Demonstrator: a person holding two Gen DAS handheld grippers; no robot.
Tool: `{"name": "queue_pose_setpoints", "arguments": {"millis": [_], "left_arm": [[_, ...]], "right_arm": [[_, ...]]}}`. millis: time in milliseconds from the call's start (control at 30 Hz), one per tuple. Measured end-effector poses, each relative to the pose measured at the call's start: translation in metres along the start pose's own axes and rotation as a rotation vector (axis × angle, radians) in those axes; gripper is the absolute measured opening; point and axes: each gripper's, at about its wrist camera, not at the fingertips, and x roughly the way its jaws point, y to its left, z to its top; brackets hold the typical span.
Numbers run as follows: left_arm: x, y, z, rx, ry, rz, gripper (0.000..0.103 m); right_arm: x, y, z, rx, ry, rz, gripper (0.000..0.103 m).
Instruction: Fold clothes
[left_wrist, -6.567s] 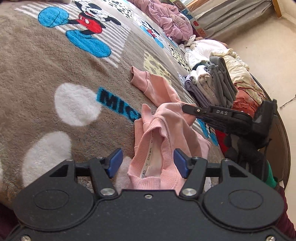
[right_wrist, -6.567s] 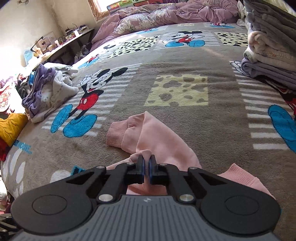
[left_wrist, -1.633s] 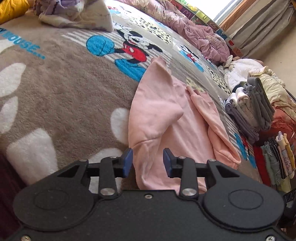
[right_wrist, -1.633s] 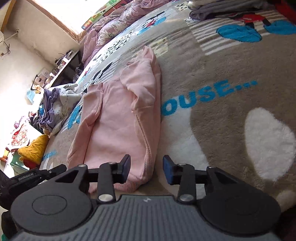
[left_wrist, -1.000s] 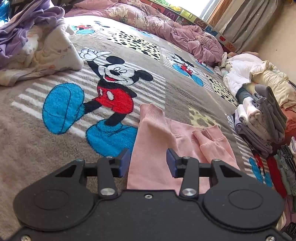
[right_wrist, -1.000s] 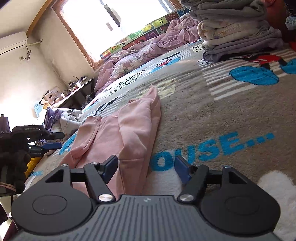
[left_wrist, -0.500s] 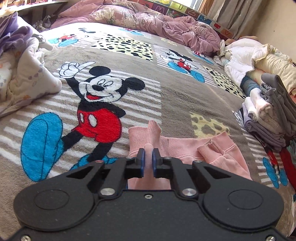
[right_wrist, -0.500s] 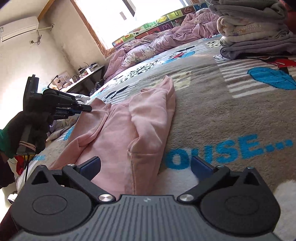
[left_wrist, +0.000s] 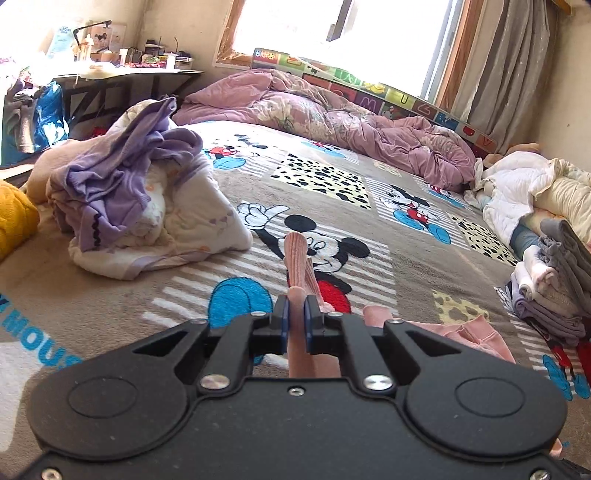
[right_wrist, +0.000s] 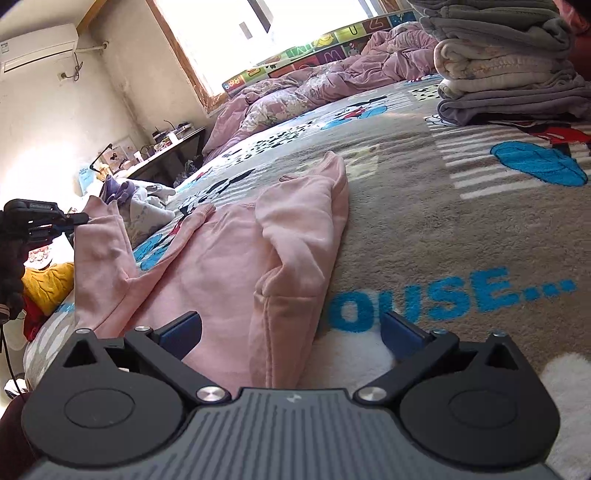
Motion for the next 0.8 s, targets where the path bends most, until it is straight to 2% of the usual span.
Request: {"name": "queue_pose_setpoints", "arguments": {"millis": [100, 367, 500, 600, 633, 667, 700, 800], "left_arm": [[-0.012, 0.026, -0.005, -0.054, -0.018, 0.027, 0.006], [-0.039, 0.085, -0.032, -0.185, -0.033, 0.094, 0.006], [-0.035, 0.109, -0.054, -0.275, 0.015, 0.152, 0.006], [-0.019, 0.125, -0.068, -0.333, 0.140, 0.300, 0.016], [-0.019, 0.131, -0.072, -0.366, 0.144, 0.329, 0.025], [-0.023, 0.134, -0.073, -0.388, 0.128, 0.325, 0.028], [-0.027, 0.137, -0.075, -0.409, 0.111, 0.321, 0.028], [-0.037, 0.127, -0.070, -0.372, 0.063, 0.349, 0.028]], "right_arm": [[-0.001, 0.001, -0.002, -0.010, -0.004, -0.012, 0.098], [-0.003, 0.004, -0.006, -0.053, -0.012, -0.050, 0.097], [-0.005, 0.005, -0.006, -0.067, -0.015, -0.070, 0.097], [-0.006, 0.006, -0.007, -0.077, -0.018, -0.086, 0.095], [-0.007, 0.006, -0.007, -0.080, -0.019, -0.091, 0.095], [-0.007, 0.006, -0.007, -0.084, -0.020, -0.096, 0.093], [-0.008, 0.006, -0.007, -0.087, -0.021, -0.101, 0.089], [-0.009, 0.007, -0.007, -0.097, -0.024, -0.116, 0.081]]}}
